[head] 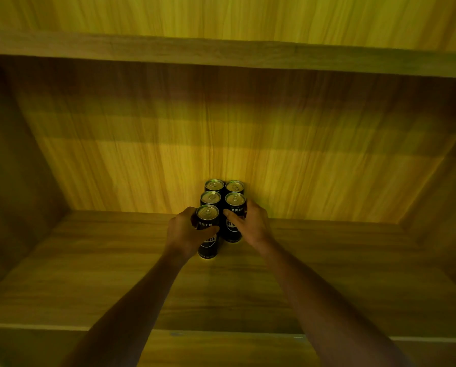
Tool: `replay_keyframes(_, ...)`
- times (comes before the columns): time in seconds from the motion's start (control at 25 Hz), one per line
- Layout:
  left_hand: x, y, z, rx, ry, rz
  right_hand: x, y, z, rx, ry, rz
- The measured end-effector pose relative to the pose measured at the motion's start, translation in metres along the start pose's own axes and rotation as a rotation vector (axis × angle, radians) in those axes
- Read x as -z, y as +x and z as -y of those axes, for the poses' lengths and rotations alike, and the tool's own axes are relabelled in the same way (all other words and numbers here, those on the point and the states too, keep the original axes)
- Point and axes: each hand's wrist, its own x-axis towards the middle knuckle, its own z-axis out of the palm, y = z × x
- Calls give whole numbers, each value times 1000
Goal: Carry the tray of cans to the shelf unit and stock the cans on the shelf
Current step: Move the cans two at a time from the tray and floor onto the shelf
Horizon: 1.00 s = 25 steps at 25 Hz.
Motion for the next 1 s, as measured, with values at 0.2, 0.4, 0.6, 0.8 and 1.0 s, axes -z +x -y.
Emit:
replay_keyframes(0.2,4,-6,-2,8,-14,67,10,-9,3,10,-54,80)
replay_keyframes(0.4,22,-39,-5,-132,437,168,36,-42,6,35,-398,122)
replay_keyframes(0.6,44,-79,-22,-351,702,179,62,-102,38,101,-657,122)
replay_keyframes(0.8,56,-153,-25,-458,691,236,74,-200,71,165,-802,82)
replay_keyframes(1.0,58,-222,9,-457,720,338,61,-286,71,105,-855,113)
